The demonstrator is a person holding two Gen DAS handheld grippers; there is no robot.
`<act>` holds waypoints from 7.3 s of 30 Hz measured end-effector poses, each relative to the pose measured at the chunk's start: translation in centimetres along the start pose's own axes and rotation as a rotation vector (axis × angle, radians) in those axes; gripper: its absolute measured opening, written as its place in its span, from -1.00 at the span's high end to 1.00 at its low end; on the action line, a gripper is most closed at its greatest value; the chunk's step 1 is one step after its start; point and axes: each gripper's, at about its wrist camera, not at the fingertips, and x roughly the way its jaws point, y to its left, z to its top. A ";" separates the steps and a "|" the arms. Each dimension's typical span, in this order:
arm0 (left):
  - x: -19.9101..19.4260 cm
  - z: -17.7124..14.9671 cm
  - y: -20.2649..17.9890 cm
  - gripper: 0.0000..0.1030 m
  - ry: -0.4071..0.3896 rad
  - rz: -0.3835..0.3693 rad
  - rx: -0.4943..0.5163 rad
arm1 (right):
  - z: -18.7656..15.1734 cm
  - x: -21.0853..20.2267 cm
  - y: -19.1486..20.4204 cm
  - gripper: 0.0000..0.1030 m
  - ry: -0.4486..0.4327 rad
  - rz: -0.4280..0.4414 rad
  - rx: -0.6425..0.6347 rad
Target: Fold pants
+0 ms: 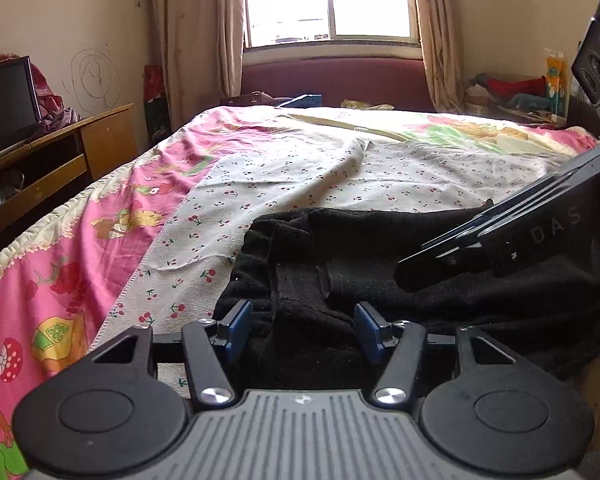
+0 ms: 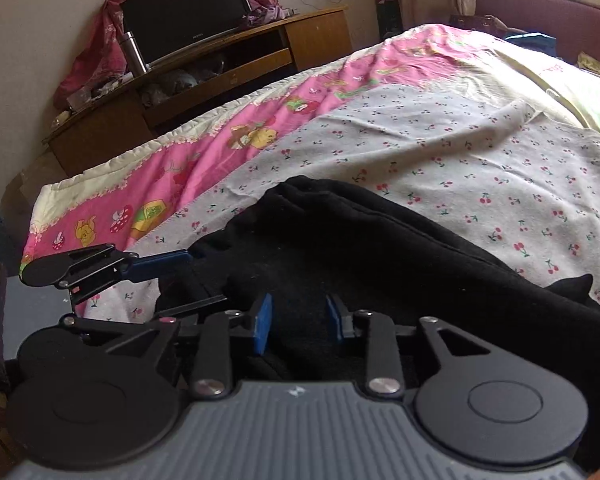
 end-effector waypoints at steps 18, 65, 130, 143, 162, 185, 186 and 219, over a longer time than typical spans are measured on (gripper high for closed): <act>0.1 -2.0 2.1 -0.48 -0.037 -0.078 -0.014 | 2.9 0.9 6.4 0.92 -0.095 -0.025 -0.040; 6.3 1.4 -4.2 -0.81 0.091 -0.080 0.143 | -11.9 -10.5 -22.7 0.41 -0.380 -0.139 0.756; -4.3 -4.2 5.3 -0.73 -0.003 -0.257 -0.218 | 3.8 3.4 -0.2 0.25 -0.070 0.101 0.654; -3.6 -3.3 5.8 -0.75 -0.065 -0.353 -0.515 | 8.9 3.4 0.4 0.21 0.078 -0.047 -0.182; -1.3 -1.9 4.5 -0.06 -0.025 -0.236 -0.367 | 8.2 9.2 -5.6 0.90 0.113 0.030 0.105; -0.7 -1.7 4.2 0.13 -0.056 -0.229 -0.515 | 10.4 8.2 -3.6 0.91 0.207 0.000 -0.143; -1.1 -1.6 4.7 0.20 -0.075 -0.246 -0.550 | 10.6 7.6 -3.3 0.91 0.185 -0.002 -0.149; -6.0 -0.8 9.4 -0.22 -0.192 -0.022 -0.401 | 9.5 2.4 -2.6 0.58 -0.209 0.074 0.008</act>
